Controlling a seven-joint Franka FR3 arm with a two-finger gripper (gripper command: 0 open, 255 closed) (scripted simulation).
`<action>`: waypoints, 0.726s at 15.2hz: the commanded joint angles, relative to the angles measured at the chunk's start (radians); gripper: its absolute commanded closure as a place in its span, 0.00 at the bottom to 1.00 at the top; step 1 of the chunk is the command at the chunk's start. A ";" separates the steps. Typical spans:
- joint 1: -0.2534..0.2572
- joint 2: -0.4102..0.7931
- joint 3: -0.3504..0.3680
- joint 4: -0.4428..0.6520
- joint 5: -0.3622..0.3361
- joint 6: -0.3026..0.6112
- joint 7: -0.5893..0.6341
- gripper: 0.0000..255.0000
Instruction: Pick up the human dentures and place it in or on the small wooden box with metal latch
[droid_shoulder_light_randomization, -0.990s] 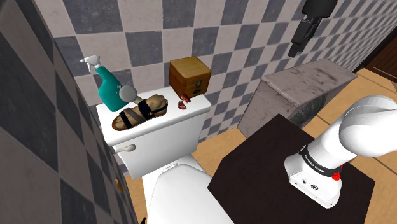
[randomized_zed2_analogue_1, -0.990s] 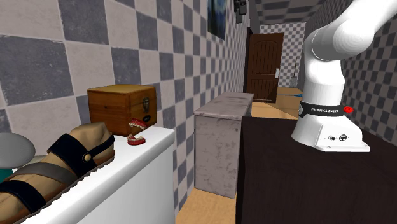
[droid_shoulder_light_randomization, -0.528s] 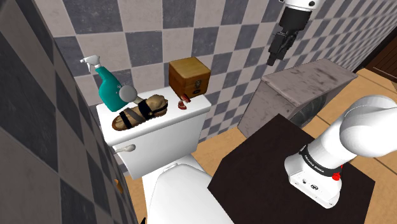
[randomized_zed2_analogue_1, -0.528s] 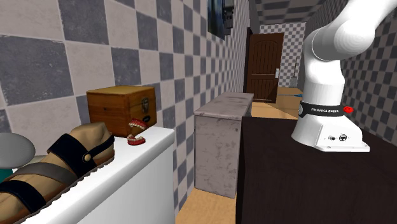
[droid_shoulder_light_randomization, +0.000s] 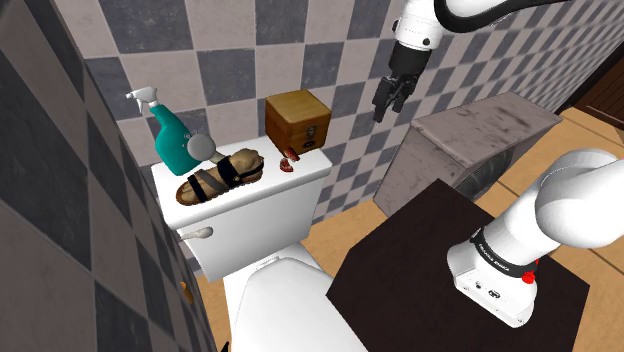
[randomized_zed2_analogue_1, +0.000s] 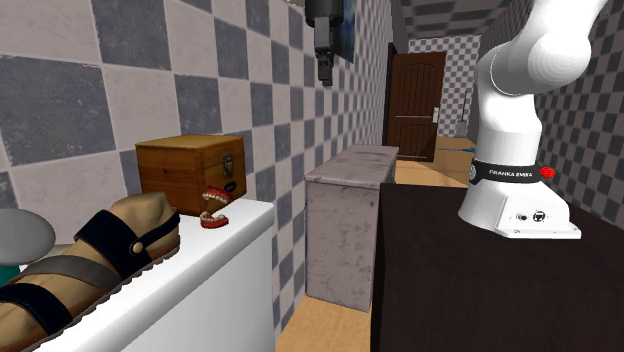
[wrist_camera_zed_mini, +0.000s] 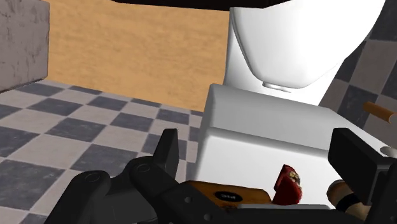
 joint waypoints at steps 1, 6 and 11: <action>0.005 0.069 0.016 0.013 0.006 0.069 0.017 0.00; 0.017 0.244 0.059 0.064 0.007 0.220 0.071 0.00; 0.028 0.431 0.092 0.150 -0.019 0.345 0.133 0.00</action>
